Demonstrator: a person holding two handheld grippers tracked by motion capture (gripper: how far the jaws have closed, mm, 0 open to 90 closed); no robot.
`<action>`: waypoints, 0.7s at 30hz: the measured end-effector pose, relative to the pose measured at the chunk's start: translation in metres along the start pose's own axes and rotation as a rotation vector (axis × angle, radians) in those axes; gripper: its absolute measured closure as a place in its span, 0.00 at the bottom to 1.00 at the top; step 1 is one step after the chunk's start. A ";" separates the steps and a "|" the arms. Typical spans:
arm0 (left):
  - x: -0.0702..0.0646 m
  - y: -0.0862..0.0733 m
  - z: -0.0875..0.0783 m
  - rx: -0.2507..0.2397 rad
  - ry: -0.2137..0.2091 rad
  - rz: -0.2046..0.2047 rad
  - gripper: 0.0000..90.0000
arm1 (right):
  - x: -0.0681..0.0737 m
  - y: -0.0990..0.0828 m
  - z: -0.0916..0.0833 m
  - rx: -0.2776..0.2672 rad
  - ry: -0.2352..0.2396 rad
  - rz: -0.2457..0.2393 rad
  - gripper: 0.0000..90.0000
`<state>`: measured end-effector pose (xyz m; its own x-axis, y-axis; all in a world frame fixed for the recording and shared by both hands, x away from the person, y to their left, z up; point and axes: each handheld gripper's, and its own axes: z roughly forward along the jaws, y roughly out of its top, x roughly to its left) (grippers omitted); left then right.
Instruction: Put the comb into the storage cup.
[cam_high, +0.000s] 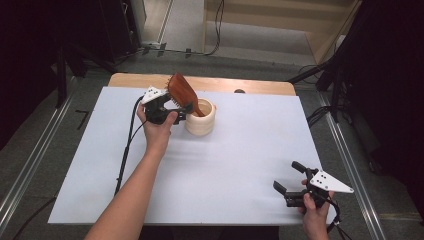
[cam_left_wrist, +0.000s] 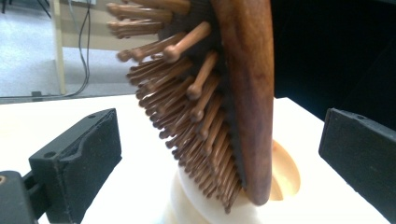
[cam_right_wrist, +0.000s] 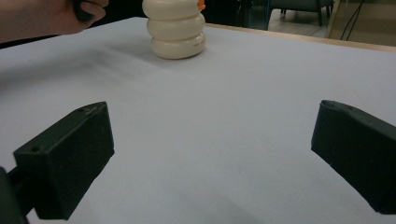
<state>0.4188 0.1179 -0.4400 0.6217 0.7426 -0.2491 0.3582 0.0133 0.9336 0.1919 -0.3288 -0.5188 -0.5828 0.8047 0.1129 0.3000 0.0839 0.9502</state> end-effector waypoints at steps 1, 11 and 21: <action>0.000 0.000 -0.001 -0.002 0.002 0.005 0.00 | 0.000 0.000 0.000 0.000 0.000 -0.001 0.00; -0.003 -0.008 -0.020 0.003 -0.005 0.063 0.00 | 0.000 0.000 0.001 0.004 -0.003 -0.008 0.00; -0.009 -0.021 -0.036 0.009 -0.024 0.085 0.00 | 0.001 0.000 0.001 0.008 -0.005 -0.009 0.00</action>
<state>0.3807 0.1352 -0.4477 0.6663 0.7247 -0.1756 0.3097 -0.0547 0.9493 0.1925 -0.3273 -0.5187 -0.5818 0.8068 0.1027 0.3005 0.0959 0.9490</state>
